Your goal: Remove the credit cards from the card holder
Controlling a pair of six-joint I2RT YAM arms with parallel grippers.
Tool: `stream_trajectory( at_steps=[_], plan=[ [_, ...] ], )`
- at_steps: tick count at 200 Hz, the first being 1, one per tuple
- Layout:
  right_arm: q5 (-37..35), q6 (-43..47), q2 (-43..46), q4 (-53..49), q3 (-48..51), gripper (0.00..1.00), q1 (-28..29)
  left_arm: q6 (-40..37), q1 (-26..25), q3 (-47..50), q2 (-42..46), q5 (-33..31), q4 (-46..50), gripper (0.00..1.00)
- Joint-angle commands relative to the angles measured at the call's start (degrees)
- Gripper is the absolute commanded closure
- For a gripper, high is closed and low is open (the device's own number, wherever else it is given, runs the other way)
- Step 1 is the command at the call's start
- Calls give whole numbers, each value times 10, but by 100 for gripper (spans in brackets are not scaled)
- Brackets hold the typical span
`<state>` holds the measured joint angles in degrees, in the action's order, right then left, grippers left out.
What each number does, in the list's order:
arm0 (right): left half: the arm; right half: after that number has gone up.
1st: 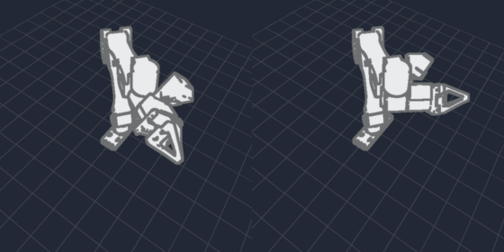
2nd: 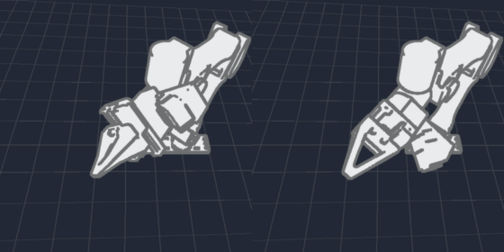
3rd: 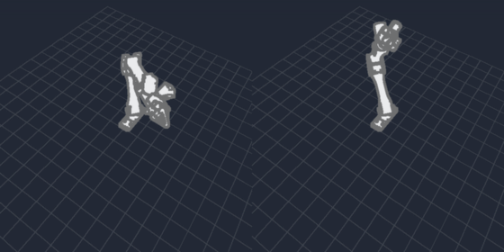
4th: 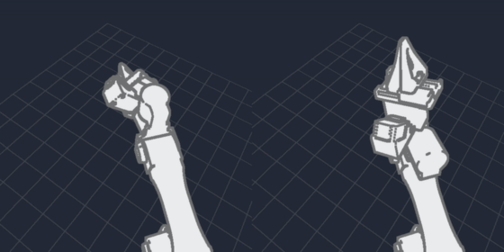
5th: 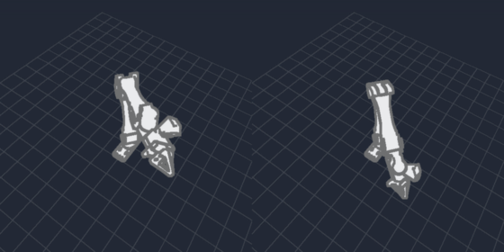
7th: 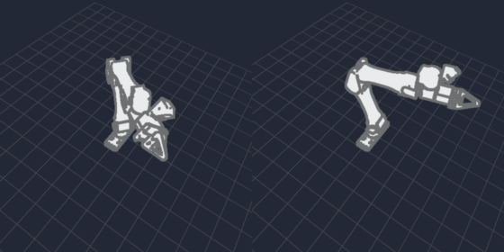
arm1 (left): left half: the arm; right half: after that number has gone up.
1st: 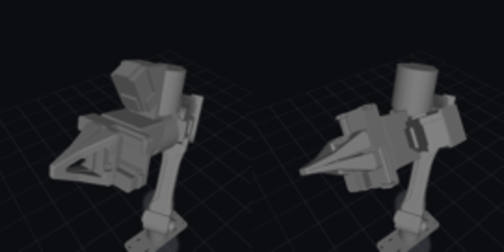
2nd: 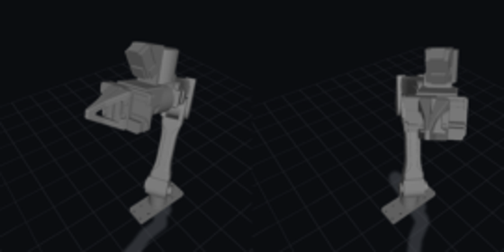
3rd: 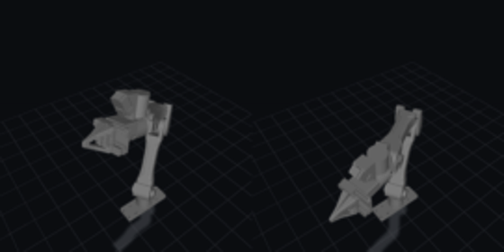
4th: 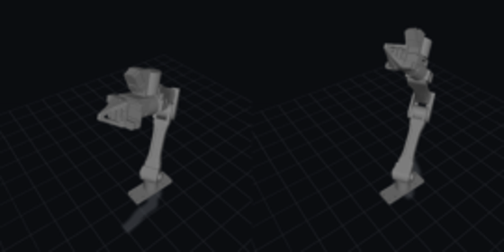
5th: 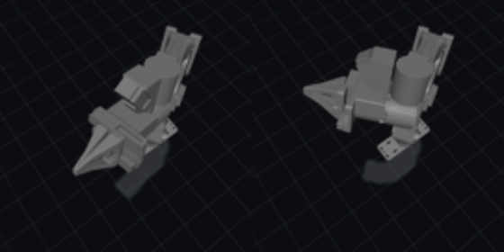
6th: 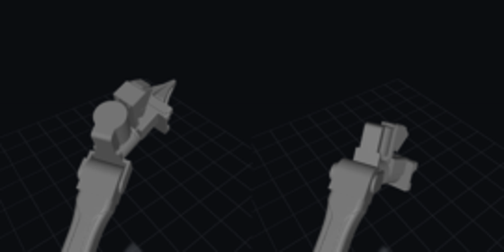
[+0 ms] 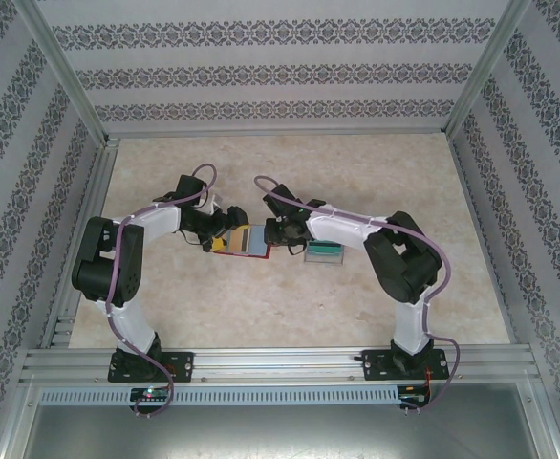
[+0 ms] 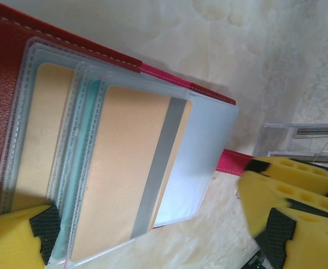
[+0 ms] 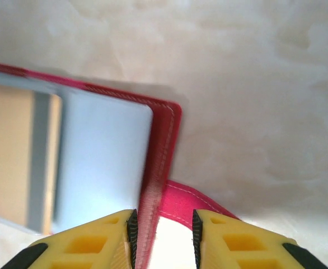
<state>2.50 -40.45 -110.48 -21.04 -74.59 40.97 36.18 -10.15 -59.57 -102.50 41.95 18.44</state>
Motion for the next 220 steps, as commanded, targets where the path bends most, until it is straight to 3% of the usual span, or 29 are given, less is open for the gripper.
stream_trajectory(
  at_steps=[1, 25, 39, 67, 94, 116, 171, 220],
  plan=[
    [22, -13, 25, 32, -2, 67, 5, -13, -1, -11, 5, -32, 23, 3],
    [61, -21, 13, 56, -23, 70, 15, -16, 8, -10, 25, -61, 36, 6],
    [93, -29, -7, 67, -42, 72, 17, -16, 16, -7, 35, -72, 39, 13],
    [134, -66, -38, 109, -50, 77, 18, -18, 22, -11, 28, -73, 43, 36],
    [155, -88, -63, 126, -56, 80, 17, -15, 22, -11, 9, -59, 33, 64],
    [152, -99, -74, 133, -47, 82, 15, -13, 21, -16, -4, -57, 31, 74],
    [175, -117, -91, 160, -31, 82, 7, -16, 21, -24, -31, -77, 50, 86],
    [163, -123, -94, 161, -20, 80, 3, -16, 21, -25, -46, -93, 69, 87]
  ],
)
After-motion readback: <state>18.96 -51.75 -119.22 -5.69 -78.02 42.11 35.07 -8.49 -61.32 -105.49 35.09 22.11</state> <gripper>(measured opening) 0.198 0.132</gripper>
